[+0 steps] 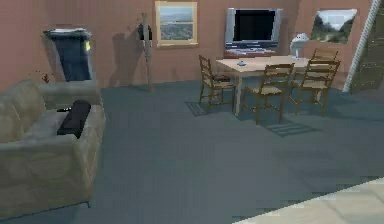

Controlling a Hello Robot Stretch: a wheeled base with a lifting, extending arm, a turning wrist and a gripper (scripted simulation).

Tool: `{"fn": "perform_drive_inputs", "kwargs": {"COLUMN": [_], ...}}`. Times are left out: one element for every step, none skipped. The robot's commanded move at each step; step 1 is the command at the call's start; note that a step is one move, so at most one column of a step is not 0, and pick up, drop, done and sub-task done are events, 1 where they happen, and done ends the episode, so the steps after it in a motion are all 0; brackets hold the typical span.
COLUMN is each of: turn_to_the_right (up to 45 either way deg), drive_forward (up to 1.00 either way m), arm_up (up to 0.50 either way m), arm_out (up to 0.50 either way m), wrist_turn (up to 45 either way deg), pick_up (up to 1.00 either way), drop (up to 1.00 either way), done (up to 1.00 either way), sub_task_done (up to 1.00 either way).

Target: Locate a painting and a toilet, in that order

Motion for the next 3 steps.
{"fn": "perform_drive_inputs", "kwargs": {"turn_to_the_right": [15.0,0.0,27.0], "drive_forward": [0.0,0.15,0.0], "arm_up": [0.0,0.0,0.0], "arm_out": [0.0,0.0,0.0], "wrist_turn": [0.0,0.0,0.0], "pick_up": [0.0,0.0,0.0], "drop": [0.0,0.0,0.0], "done": [0.0,0.0,0.0], "sub_task_done": [0.0,0.0,0.0]}}
